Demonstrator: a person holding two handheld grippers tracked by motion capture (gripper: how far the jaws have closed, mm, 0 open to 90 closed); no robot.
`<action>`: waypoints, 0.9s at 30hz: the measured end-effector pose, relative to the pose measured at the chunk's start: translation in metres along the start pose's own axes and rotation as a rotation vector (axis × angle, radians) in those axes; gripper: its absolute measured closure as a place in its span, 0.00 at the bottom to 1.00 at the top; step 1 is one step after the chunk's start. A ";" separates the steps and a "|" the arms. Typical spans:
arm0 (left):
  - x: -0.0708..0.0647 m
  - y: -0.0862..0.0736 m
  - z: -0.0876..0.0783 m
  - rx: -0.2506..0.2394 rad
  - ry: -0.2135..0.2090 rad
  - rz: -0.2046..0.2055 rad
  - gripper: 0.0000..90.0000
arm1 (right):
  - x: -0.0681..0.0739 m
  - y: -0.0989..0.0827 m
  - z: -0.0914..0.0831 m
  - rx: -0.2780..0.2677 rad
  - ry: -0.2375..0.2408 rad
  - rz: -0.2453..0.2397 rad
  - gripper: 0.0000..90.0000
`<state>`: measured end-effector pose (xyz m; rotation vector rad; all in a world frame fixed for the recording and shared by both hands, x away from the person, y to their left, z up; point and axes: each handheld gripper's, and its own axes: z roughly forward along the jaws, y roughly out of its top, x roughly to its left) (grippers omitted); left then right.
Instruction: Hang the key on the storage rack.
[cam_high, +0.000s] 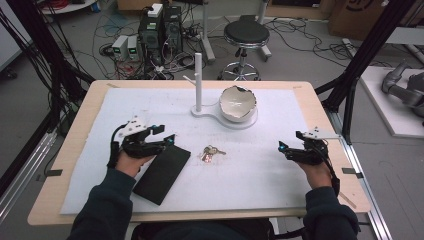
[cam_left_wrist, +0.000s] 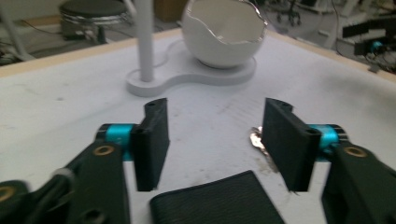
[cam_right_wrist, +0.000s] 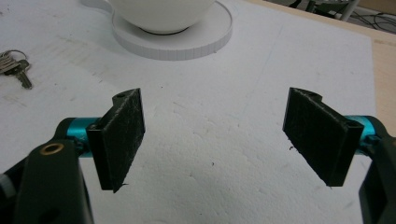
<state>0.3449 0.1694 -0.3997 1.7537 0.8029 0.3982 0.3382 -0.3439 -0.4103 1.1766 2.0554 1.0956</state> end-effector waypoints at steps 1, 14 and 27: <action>-0.005 0.003 0.007 0.023 -0.014 0.009 0.51 | 0.000 0.000 -0.001 -0.003 -0.002 0.002 0.23; -0.041 0.016 0.108 0.285 -0.083 0.037 0.62 | 0.000 0.000 0.002 0.003 0.004 -0.008 0.23; -0.035 0.002 0.137 0.414 -0.058 -0.053 0.76 | 0.000 0.000 0.002 0.005 0.009 -0.011 0.23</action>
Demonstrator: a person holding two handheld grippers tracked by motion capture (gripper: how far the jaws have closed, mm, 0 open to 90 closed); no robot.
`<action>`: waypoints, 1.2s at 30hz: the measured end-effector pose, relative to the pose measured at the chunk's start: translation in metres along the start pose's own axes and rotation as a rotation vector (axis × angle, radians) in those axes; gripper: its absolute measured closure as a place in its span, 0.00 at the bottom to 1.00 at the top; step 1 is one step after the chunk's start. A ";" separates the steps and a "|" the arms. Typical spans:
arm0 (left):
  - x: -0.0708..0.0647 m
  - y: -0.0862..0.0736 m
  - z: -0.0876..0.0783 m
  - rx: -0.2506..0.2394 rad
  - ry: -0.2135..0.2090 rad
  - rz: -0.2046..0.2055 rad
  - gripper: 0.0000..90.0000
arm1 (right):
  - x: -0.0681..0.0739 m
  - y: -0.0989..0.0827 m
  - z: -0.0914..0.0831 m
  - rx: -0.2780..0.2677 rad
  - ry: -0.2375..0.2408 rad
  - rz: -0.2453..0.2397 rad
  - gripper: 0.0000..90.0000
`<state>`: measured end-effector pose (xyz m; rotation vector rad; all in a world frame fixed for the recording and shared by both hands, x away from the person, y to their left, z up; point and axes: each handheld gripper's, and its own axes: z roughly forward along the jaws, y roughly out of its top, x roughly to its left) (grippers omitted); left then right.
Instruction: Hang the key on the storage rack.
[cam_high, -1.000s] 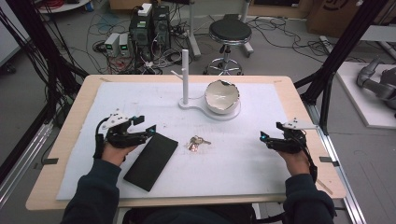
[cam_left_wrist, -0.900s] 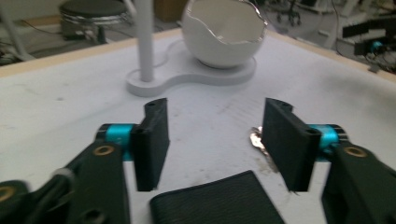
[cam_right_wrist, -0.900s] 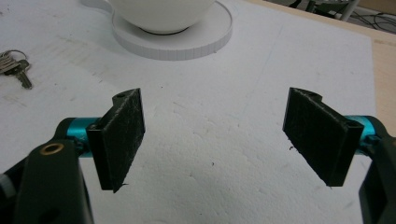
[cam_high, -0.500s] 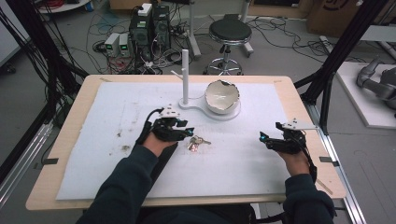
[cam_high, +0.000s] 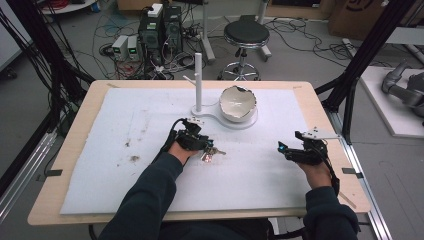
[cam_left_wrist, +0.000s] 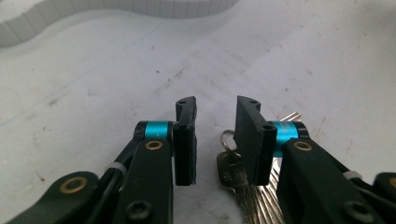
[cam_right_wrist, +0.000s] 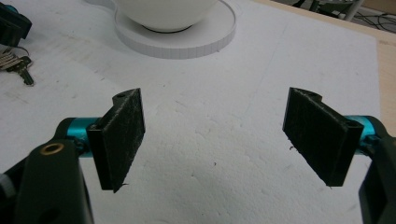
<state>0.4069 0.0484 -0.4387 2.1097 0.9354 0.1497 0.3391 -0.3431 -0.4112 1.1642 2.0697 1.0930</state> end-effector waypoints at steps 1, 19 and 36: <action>-0.001 0.000 0.001 0.020 0.002 0.002 0.77 | 0.000 0.000 0.000 0.000 0.001 0.001 0.23; -0.007 0.001 -0.009 0.006 -0.019 0.045 0.98 | -0.001 -0.001 -0.001 0.006 -0.001 0.005 0.23; -0.011 0.008 -0.047 -0.200 -0.007 0.093 0.98 | -0.001 -0.001 0.000 0.004 -0.001 0.002 0.23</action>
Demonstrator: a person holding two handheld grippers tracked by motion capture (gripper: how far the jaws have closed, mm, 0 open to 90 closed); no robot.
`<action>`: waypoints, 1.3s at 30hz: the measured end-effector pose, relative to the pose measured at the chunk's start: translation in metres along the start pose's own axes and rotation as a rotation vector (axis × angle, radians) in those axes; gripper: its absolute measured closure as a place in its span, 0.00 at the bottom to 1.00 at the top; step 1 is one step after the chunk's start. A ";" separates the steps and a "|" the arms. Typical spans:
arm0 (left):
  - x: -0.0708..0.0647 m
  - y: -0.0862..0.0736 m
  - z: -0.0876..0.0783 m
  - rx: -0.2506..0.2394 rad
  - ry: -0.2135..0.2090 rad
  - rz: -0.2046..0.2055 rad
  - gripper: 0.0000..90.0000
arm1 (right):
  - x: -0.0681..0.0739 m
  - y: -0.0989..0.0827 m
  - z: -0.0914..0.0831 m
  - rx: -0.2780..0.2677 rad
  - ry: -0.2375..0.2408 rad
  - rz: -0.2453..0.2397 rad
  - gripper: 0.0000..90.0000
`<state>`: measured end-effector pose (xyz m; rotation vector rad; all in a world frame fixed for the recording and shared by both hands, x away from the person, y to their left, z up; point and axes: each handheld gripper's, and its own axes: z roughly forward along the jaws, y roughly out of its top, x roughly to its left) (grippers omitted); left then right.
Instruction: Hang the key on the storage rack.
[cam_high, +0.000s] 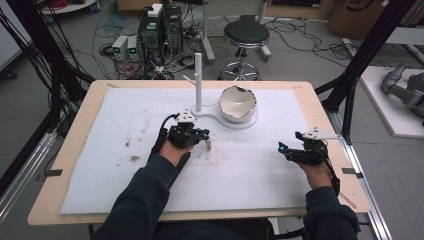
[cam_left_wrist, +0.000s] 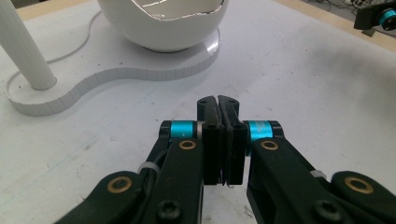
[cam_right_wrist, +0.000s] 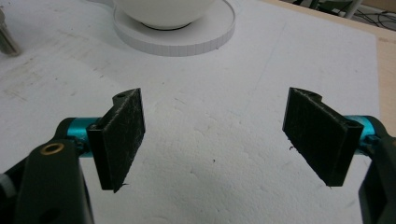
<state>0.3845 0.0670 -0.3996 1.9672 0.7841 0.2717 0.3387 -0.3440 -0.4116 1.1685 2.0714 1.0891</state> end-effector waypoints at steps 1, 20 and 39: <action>0.000 0.000 -0.001 -0.004 0.002 0.001 0.98 | 0.000 0.000 0.000 0.001 0.000 -0.001 0.23; 0.015 0.040 -0.046 -0.150 0.079 0.037 0.98 | 0.000 0.000 0.001 0.005 0.004 0.002 0.23; 0.053 0.112 -0.076 -0.258 0.127 0.033 1.00 | -0.001 -0.001 0.000 -0.001 0.010 0.009 0.23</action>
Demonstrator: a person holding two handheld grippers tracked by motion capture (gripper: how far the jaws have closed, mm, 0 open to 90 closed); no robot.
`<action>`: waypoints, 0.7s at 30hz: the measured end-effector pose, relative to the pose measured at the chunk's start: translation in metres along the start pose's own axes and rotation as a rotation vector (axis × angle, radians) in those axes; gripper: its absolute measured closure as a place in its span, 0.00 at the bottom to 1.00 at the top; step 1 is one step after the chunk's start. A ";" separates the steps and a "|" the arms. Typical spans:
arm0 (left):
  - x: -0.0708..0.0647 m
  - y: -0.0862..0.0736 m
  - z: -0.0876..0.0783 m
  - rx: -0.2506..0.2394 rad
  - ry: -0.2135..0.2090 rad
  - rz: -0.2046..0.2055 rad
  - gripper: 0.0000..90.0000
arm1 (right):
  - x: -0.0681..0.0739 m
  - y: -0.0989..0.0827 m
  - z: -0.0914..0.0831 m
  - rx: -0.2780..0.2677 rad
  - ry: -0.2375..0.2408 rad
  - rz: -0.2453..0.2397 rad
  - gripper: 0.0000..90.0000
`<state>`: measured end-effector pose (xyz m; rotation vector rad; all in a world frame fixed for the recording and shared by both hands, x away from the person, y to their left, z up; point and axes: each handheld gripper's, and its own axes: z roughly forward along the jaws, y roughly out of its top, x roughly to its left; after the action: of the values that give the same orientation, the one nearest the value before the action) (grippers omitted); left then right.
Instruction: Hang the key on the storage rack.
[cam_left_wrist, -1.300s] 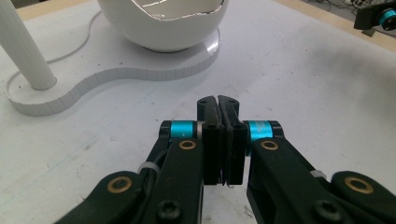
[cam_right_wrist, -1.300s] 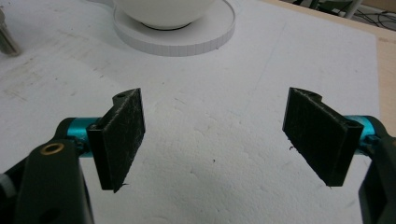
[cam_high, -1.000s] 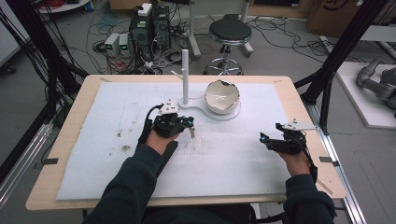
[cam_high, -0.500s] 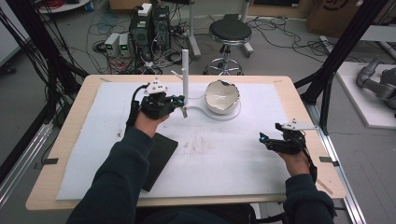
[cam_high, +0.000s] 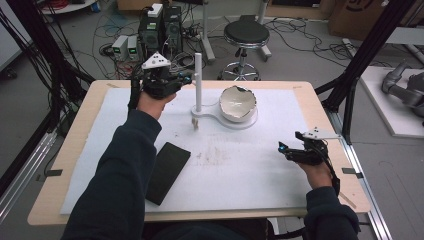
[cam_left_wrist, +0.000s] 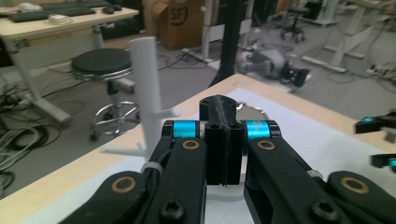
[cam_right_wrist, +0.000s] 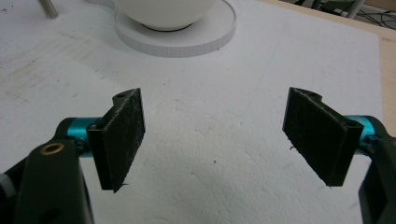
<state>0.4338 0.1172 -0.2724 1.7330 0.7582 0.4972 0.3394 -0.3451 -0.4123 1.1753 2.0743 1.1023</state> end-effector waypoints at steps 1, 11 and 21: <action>0.002 -0.004 0.001 0.009 0.004 -0.007 1.00 | 0.000 0.000 0.000 0.000 0.000 0.000 0.23; 0.021 -0.064 0.007 0.103 0.049 -0.104 1.00 | 0.001 -0.001 -0.001 0.000 0.001 -0.006 0.23; 0.036 -0.095 0.021 0.182 0.099 -0.124 0.85 | 0.001 0.000 0.000 0.002 -0.001 -0.006 0.23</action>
<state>0.4507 0.1442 -0.3709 1.8256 1.0007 0.4427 0.3388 -0.3438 -0.4128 1.1702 2.0766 1.0971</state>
